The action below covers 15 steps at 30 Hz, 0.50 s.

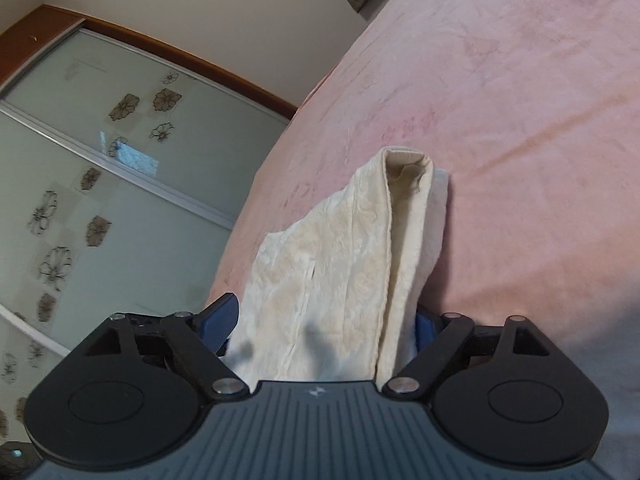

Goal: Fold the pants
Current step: 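Grasp the pants edge with the right tool and fold it over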

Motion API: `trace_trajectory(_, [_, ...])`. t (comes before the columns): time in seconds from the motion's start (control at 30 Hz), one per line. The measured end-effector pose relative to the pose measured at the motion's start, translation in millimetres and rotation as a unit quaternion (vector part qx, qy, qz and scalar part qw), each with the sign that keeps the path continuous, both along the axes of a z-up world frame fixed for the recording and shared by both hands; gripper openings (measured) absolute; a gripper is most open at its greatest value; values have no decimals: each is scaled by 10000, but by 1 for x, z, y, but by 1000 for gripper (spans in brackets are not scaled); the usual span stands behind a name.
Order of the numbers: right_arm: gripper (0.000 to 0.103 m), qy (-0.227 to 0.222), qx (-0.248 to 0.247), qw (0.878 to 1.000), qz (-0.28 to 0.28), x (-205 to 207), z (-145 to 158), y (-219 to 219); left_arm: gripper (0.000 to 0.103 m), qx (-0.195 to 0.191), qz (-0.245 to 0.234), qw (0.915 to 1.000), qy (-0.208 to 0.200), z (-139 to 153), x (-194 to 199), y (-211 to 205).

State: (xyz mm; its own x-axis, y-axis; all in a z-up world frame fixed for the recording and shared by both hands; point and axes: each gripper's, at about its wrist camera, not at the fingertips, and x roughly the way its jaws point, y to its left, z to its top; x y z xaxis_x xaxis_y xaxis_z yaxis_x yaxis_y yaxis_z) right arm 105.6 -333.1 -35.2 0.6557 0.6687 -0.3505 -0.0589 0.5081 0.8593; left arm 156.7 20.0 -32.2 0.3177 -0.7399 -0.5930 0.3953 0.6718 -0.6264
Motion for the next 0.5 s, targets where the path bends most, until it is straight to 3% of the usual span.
trace_trajectory(0.03, [79, -9, -254, 9997, -19, 1, 3, 7, 72, 229, 74, 9997, -91, 2, -3, -3])
trace_trajectory(0.07, [57, 38, -553, 9984, -51, 2, 5, 14, 53, 501, 162, 9984, -199, 4, -5, -5])
trace_trajectory(0.1, [36, 126, -894, 9958, -120, 1, 7, 20, 44, 664, 211, 9972, -280, 5, -7, -5])
trace_trajectory(0.2, [29, 63, -1069, 9940, -241, -7, 11, 23, 25, 621, 339, 9968, -370, 8, -10, 3])
trace_trajectory(0.3, [25, -116, -1298, 9910, -298, -13, 24, 33, 17, 613, 417, 9947, -708, 19, -17, 5])
trace_trajectory(0.4, [22, -400, -1446, 9883, -259, -12, 45, 43, 15, 602, 382, 9900, -1221, 41, -23, 11])
trace_trajectory(0.5, [22, -707, -1553, 9853, -114, -4, 68, 52, 15, 824, 513, 9813, -1663, 59, -20, 14])
